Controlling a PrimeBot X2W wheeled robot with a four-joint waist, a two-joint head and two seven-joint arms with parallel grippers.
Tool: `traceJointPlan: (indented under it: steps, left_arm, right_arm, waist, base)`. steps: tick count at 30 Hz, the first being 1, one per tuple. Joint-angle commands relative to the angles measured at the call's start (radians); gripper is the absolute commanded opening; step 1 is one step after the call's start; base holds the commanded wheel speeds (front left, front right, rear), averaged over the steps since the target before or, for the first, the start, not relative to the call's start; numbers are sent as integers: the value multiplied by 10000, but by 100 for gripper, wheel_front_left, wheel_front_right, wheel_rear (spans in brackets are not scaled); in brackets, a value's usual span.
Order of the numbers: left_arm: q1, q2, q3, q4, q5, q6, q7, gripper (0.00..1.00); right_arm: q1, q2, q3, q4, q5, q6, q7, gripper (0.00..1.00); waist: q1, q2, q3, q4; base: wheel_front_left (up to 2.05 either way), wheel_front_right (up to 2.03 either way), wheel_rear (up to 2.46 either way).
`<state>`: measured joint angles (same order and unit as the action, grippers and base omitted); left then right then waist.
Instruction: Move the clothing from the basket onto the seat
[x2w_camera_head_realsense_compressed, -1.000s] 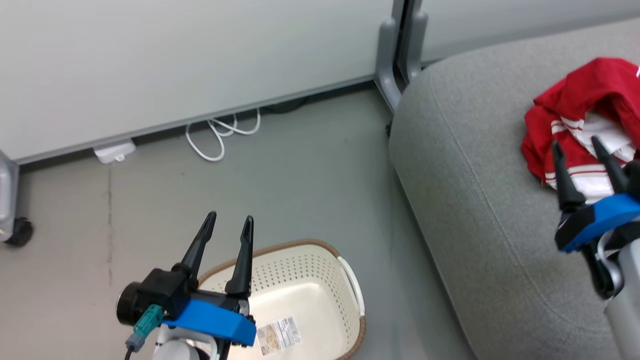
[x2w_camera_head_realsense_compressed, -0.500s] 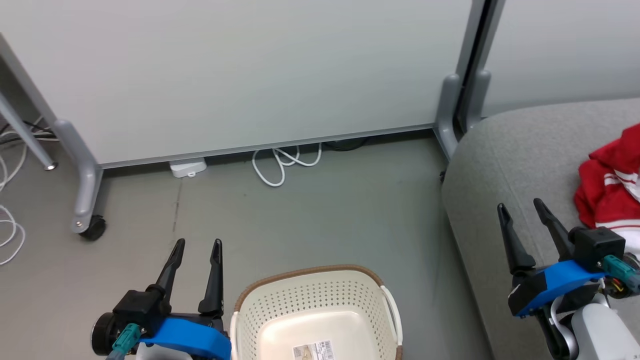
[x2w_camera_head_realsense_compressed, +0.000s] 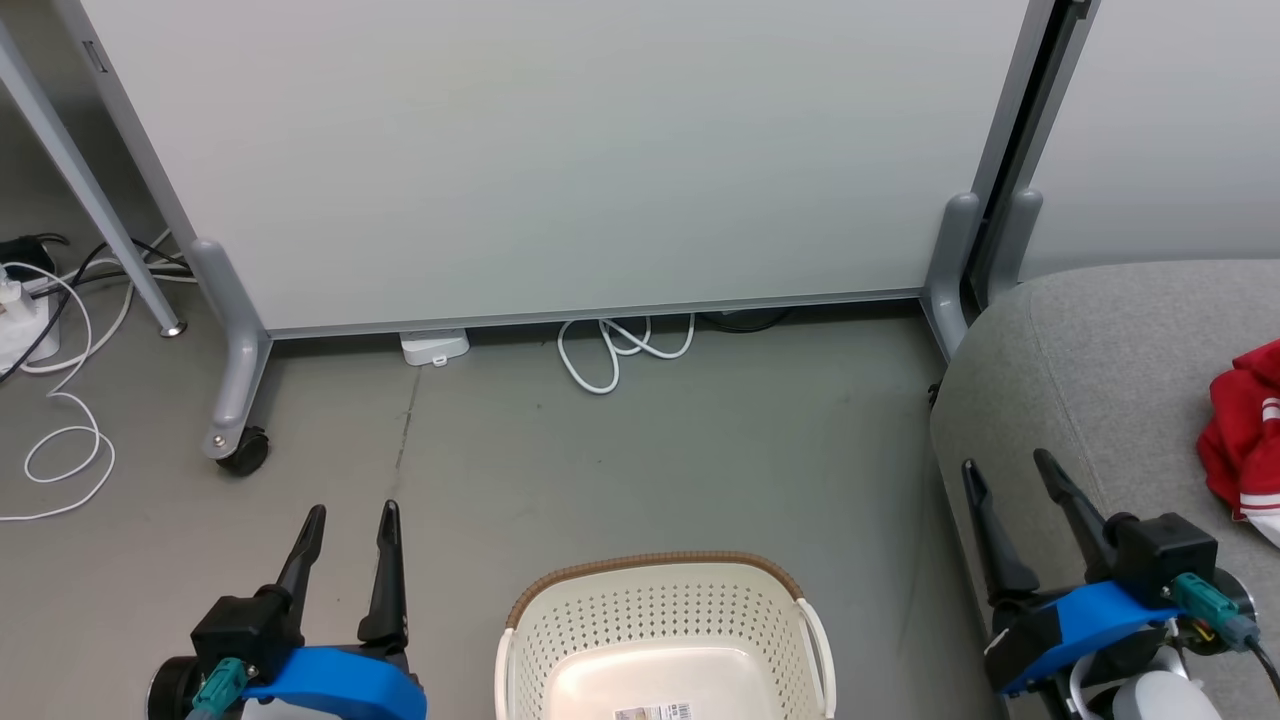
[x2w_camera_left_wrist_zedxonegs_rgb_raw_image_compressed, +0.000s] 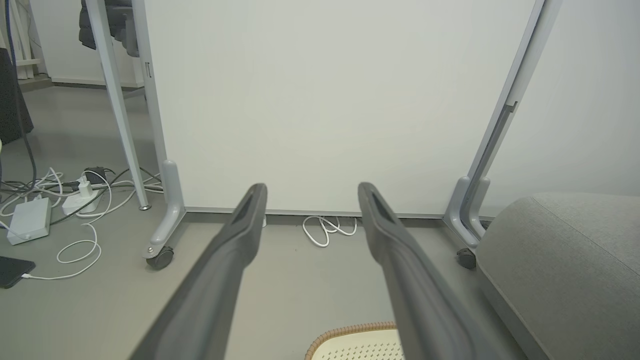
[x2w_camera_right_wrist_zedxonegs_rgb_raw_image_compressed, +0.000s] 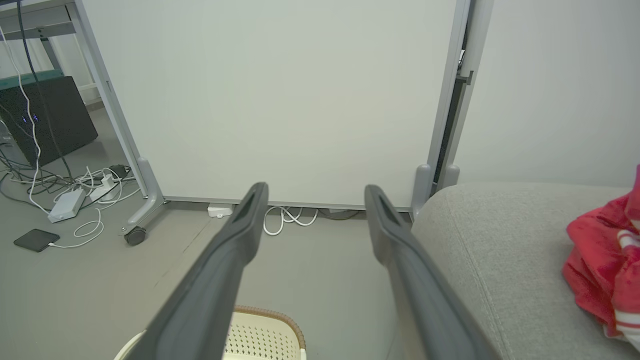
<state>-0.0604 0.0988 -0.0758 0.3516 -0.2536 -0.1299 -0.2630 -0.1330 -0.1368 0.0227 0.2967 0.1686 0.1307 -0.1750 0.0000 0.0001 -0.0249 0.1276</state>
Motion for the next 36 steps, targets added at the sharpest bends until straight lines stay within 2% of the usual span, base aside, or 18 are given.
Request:
traceJointPlan:
  steps: [1, 21, 22, 29, 36]
  left_arm:
    - [51, 22, 98, 67, 53, -7, -26, 100]
    - [128, -64, 54, 370, -67, -7, -26, 100]
    - [132, -70, 39, 380, -94, -7, -26, 0]
    - [639, -185, -2, 996, -154, 0, 86, 0]
    - [542, -214, 188, 843, -1377, -1, 433, 0]
  right_arm:
    - [252, 118, 17, -164, -53, 1, 41, 100]
    - [606, 355, 45, -587, -89, 1, 343, 100]
    - [613, 357, 47, -603, -81, 1, 349, 0]
    - [775, 409, 78, 124, 35, 0, 390, 0]
    - [721, 454, -79, 114, 1346, 0, 654, 0]
  waist:
    - [0, -1, -37, 13]
    - [0, -1, 31, -20]
    - [0, -1, 33, -18]
    - [0, -1, 38, -29]
    - [0, -1, 51, -95]
  base:
    - [0, 0, 0]
    - [0, 0, 0]
    - [0, 0, 0]
    - [0, 0, 0]
    - [0, 0, 0]
